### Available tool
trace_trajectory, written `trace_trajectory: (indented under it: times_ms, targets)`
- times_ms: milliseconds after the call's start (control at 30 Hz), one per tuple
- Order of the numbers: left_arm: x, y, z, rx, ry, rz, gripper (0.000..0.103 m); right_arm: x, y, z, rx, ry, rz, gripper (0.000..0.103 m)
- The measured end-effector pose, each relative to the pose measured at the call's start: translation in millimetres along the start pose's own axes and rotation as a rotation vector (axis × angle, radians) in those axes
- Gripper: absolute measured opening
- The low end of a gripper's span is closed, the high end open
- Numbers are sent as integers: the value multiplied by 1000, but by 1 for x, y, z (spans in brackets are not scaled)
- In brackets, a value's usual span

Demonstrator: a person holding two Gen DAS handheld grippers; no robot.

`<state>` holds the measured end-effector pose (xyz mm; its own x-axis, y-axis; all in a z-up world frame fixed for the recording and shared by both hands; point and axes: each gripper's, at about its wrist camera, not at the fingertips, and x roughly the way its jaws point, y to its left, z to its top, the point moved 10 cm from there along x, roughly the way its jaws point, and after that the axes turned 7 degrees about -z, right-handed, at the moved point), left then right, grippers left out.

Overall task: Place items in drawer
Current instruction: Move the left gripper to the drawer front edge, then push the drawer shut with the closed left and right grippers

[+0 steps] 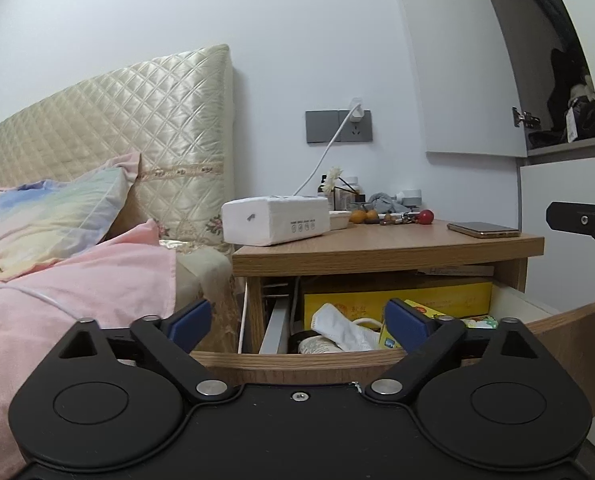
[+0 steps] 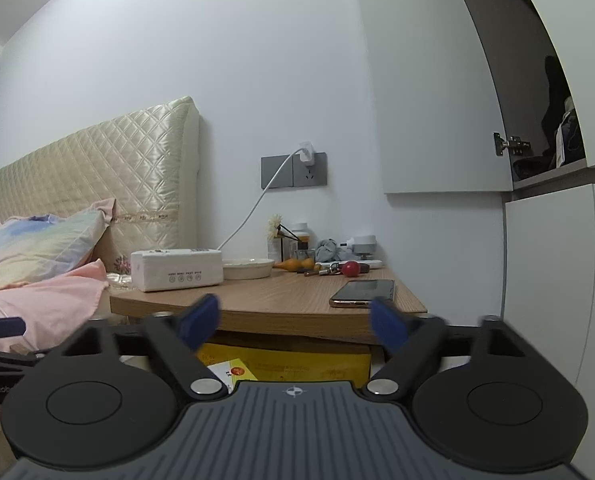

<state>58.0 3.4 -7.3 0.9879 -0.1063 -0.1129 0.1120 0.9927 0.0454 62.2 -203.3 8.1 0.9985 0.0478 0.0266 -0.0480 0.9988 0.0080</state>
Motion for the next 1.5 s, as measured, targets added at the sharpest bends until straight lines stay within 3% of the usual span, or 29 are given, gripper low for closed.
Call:
trace_trajectory:
  times_ms: [67,300,367,400,467,567,900,1300,1500]
  targets:
    - [-1,-3,0,-4,5,-16,75,-3,1,-1,-3,4,1,58]
    - [-7,-10,4,-22,-5,-45,56,-19,5,-8,-4,26,3,24]
    - [-9,-11,3,-26,2,-48,45,-25,6,-10,-6,26,1,17]
    - [-9,-12,3,-28,7,-50,40,-29,6,-11,-1,28,1,9]
    - [-10,-14,2,-34,17,-53,22,-34,5,-12,6,31,3,5]
    - [-13,-15,1,-41,25,-58,11,-41,3,-15,2,36,0,3]
    - [-25,-24,0,-62,20,-73,0,-47,-1,-40,-22,128,-11,2]
    - [-35,-39,-9,-42,25,-76,0,-49,1,-49,-25,159,-7,2]
    - [-37,-56,-23,8,64,-119,0,-47,3,-54,-35,175,-21,2]
